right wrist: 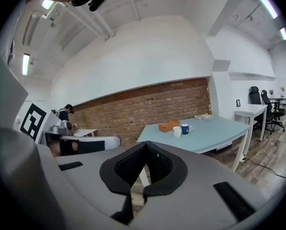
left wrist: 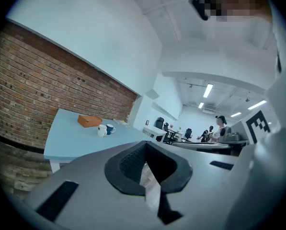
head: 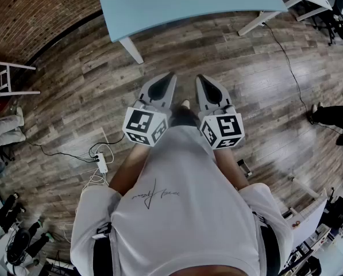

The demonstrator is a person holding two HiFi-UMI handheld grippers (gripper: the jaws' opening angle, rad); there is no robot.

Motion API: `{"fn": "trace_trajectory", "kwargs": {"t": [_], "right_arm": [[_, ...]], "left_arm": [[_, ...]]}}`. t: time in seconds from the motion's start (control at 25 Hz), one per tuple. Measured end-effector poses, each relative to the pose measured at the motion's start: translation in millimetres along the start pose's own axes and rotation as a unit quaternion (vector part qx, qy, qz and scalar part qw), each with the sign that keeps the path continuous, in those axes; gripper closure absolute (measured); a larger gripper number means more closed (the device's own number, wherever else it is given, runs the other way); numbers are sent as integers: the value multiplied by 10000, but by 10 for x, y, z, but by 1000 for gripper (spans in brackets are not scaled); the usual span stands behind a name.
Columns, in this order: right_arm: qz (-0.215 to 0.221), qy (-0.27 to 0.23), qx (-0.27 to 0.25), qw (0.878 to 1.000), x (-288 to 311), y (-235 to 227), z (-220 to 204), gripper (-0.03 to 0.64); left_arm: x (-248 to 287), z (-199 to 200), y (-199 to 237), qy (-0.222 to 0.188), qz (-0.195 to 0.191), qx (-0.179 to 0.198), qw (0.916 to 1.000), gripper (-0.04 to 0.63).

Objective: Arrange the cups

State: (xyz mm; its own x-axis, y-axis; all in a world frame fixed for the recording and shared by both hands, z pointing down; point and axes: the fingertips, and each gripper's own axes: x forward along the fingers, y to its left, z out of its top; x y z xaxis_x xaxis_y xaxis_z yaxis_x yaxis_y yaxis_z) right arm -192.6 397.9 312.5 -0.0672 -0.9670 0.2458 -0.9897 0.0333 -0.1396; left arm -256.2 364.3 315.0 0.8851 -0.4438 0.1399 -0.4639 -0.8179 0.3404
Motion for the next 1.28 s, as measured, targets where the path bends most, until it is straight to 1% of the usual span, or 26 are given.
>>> {"fn": "trace_trajectory", "kwargs": {"t": [0.4,0.56,0.8,0.96,1.08,1.28], "right_arm": [[80,-18,59,9999,135,-278,58,598],[223,-29,250,9994,169,-373,74,597],[337,-82,238,9991,222,-562,148,595],[453,-106,295,9985,252,-672,171,595],[546,-129,310,9979,301,-747,197,595],[848,-21,303,9959,374,-799,171,595]], "left_arm": [[288,1,-65,46,-25,33,10000,589],[396,-5,-90,85,-20,38,10000,589],[630,21,-156,117,-6,114,9999,589],[785,28,-205,130,-61,22,9999,589],[887,54,-201,138,1,105,9998,589],[1002,65,-177,118,154,150,9997,589]]}}
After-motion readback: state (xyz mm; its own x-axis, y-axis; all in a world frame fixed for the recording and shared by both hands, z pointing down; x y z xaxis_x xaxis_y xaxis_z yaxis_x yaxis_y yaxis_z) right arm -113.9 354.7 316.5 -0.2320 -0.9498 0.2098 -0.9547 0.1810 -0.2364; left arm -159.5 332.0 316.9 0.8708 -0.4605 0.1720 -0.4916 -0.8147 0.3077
